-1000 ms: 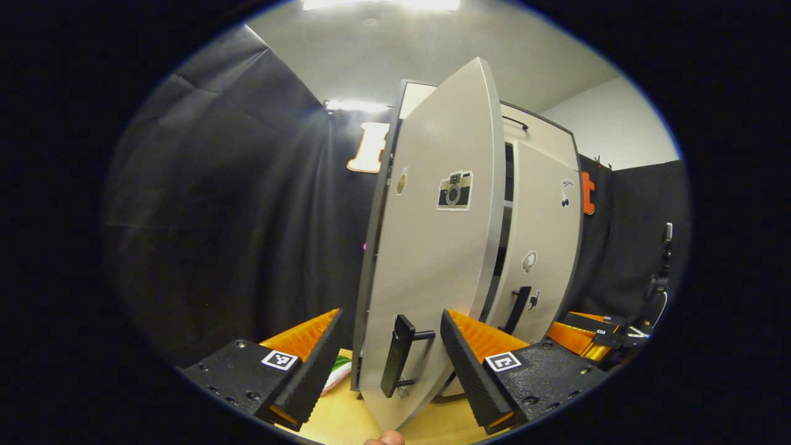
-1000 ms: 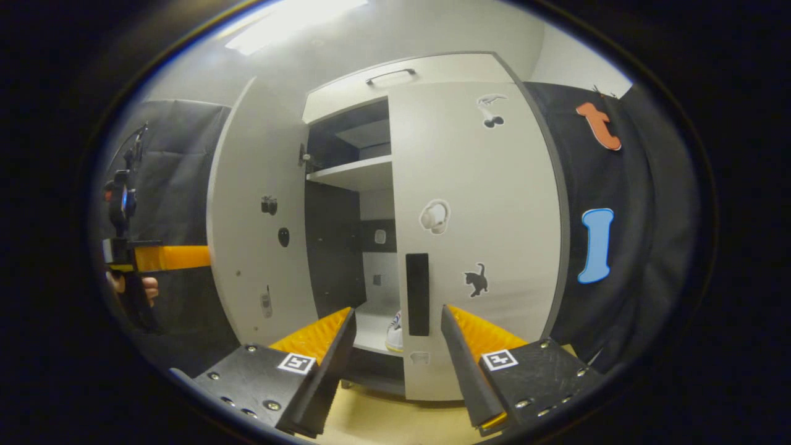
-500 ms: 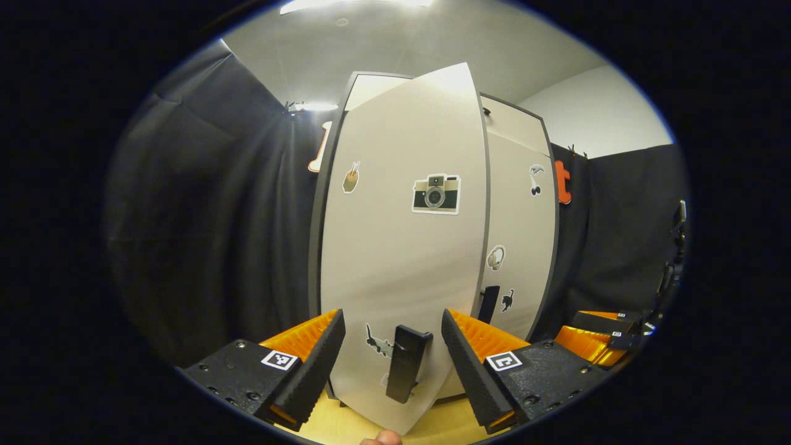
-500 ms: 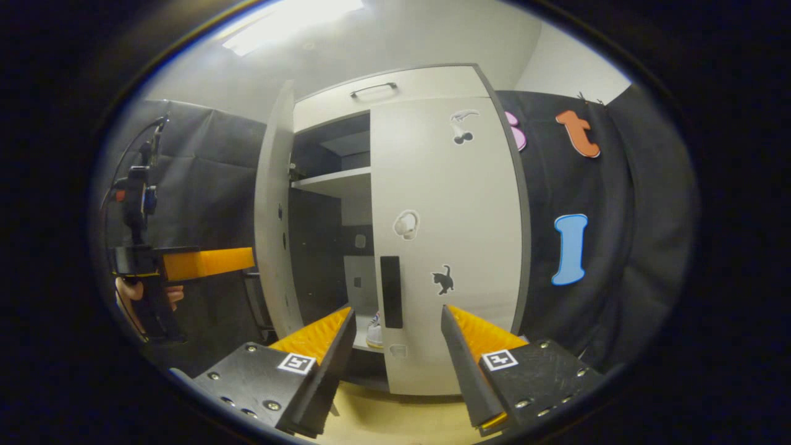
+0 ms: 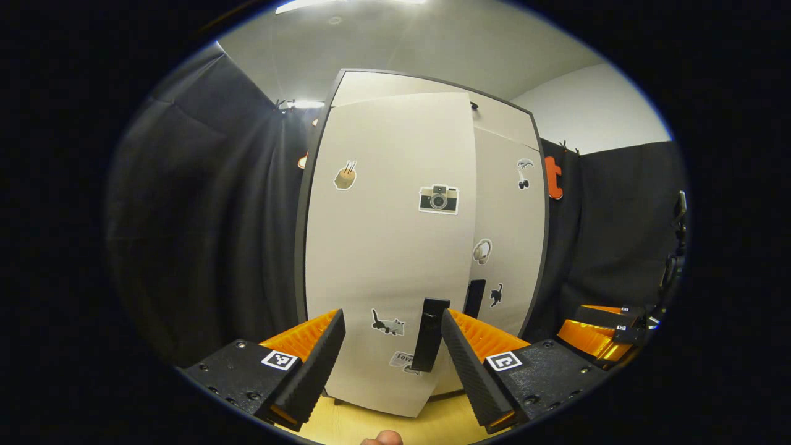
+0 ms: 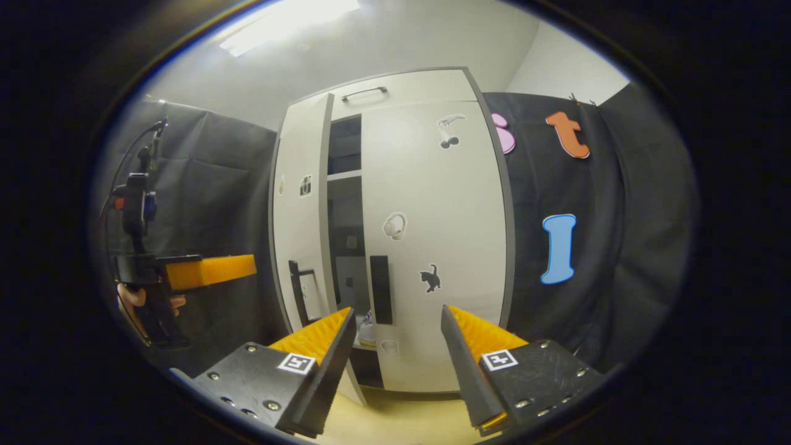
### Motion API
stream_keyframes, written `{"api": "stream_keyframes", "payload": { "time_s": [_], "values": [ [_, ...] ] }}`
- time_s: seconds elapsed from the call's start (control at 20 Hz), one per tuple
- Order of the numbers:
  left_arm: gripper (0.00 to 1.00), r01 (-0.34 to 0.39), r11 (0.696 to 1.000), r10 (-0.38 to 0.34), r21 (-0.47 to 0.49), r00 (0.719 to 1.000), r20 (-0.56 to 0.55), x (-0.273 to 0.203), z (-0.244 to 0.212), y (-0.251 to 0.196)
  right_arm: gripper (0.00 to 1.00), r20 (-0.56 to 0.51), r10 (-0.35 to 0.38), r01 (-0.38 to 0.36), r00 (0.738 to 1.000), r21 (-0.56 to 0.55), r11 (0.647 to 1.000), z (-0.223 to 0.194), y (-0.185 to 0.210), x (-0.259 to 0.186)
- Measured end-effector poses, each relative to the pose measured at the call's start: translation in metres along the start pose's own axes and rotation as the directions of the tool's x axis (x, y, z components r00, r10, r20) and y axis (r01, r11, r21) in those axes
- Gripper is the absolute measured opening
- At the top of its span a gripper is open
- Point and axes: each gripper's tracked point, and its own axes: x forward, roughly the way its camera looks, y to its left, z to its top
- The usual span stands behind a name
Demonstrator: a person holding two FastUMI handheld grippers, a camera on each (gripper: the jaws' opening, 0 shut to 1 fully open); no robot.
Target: Grab one shoe with the right hand and put it into the shoe cabinet, grab the other shoe with the left hand and put it into the shoe cabinet; then close the right door with the right hand and the left door with the left hand.
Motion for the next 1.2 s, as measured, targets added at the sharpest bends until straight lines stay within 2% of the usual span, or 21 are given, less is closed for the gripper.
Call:
{"api": "stream_keyframes", "payload": {
  "time_s": [0.2,0.25,0.3,0.75,0.8,0.85,0.9,1.2],
  "values": [
    [0.95,0.002,1.000,-0.002,0.002,1.000,-0.006,0.0000,-0.0002,-0.0005,0.80,0.002,0.000,0.000,1.000,0.003,1.000,0.0003,0.0015,-0.0016],
    [0.91,0.002,1.000,-0.002,0.005,1.000,-0.006,0.0007,-0.0003,-0.0003,0.80,0.003,0.000,0.000,1.000,0.003,1.000,0.0004,0.0017,-0.0018],
    [0.95,0.002,1.000,-0.002,0.008,1.000,-0.006,0.0008,-0.0011,0.0001,0.80,0.003,0.000,0.000,1.000,0.005,1.000,0.0007,0.0021,-0.0019],
    [0.95,-0.003,1.000,0.003,0.014,1.000,-0.005,-0.0001,-0.0013,0.0004,0.80,0.010,0.005,-0.005,1.000,0.016,1.000,0.0017,0.0055,-0.0002],
    [0.91,-0.004,1.000,0.004,0.015,1.000,-0.005,0.0003,-0.0020,0.0007,0.80,0.010,0.005,-0.005,1.000,0.017,1.000,0.0018,0.0062,-0.0005],
    [0.91,-0.005,1.000,0.005,0.017,1.000,-0.004,0.0000,-0.0014,0.0007,0.80,0.009,0.005,-0.006,1.000,0.017,1.000,0.0019,0.0066,-0.0004],
    [0.95,-0.006,1.000,0.006,0.019,1.000,-0.003,0.0000,-0.0017,0.0007,0.80,0.009,0.005,-0.006,1.000,0.018,1.000,0.0017,0.0067,-0.0009],
    [0.95,-0.009,1.000,0.009,0.020,1.000,-0.002,-0.0001,-0.0024,0.0012,0.80,0.013,0.008,-0.008,1.000,0.023,1.000,0.0027,0.0080,-0.0004]
  ]
}}
